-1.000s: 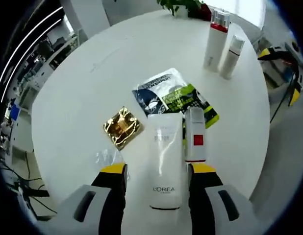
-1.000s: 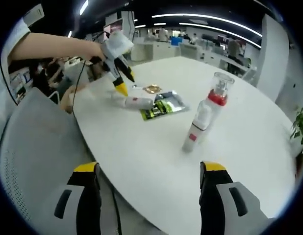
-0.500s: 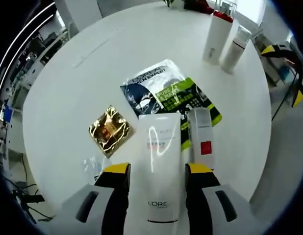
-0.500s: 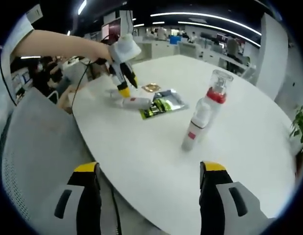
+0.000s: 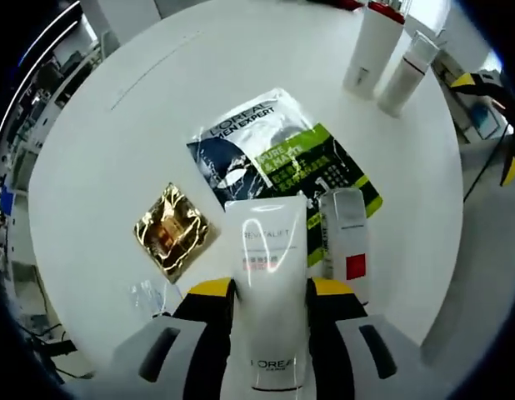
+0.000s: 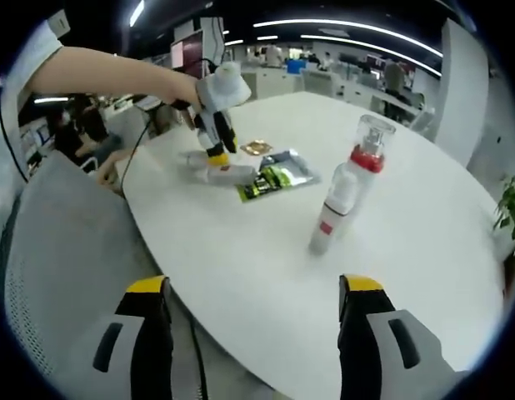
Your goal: Arrange the skincare products in the storage area until every visible bottle or jar stands upright without overlapping.
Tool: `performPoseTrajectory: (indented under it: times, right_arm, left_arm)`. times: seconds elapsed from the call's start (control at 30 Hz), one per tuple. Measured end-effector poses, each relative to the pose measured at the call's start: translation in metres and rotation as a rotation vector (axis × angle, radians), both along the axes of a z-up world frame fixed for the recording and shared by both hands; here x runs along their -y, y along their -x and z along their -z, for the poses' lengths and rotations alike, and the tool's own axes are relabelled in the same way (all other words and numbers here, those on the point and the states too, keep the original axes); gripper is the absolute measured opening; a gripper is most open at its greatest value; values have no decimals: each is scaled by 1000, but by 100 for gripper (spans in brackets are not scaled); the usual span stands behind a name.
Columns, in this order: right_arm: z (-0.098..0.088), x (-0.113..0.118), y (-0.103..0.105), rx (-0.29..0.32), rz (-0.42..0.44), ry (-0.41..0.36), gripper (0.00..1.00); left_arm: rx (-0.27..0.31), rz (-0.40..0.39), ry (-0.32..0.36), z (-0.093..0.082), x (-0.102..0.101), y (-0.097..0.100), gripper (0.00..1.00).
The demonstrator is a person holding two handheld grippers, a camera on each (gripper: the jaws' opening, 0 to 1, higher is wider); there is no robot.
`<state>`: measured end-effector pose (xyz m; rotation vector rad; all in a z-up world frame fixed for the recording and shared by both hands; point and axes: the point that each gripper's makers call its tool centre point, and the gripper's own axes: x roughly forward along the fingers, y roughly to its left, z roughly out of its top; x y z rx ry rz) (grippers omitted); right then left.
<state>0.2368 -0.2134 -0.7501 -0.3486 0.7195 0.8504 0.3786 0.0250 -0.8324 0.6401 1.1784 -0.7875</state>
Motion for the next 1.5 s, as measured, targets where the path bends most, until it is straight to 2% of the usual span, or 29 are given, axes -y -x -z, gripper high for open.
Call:
performPoseTrajectory:
  times: [0.13,0.3,0.4,0.43,0.57,0.8,0.87,1.13,1.33,1.4,1.5]
  right_arm:
    - [1,0,0,-2,-2,3,82]
    - [2,0,-1,-3,-6,7,82]
    - [2,-1,-2,-2,-7,7,82]
    - [2,-1,-2,-1,-6,8,82]
    - [2,0,-3,4,-4,10,82]
    - [0,1,-2,14,-1,16,82]
    - [-1,1,-2,16,-3,17,82]
    - [-3,-1,-1,27,-14,22,82]
    - [-4,1,-3,41,-9,26,82]
    - [-5,-1,-3,39,-6,14,82]
    - [-5,0,-3,45,-10,21,82]
  left_arm:
    - [-16,9,13,0,-1,0,37]
    - [0,50,24,-1,3,0,39]
    - [-3,8,23,-1,2,-1,38]
    - [-12,-57,27,0,0,-1,37]
    - [24,-47,24,-2,-2,-1,36]
    - [51,-52,34,-12,-4,-2,35]
    - [52,-61,45,-9,-6,-4,35]
    - [83,-79,58,-22,-9,-2,36]
    - [146,-106,96,-48,-7,7,35]
    - [159,-109,108,-47,-7,2,35]
    - [186,-124,118,-59,-10,9,35]
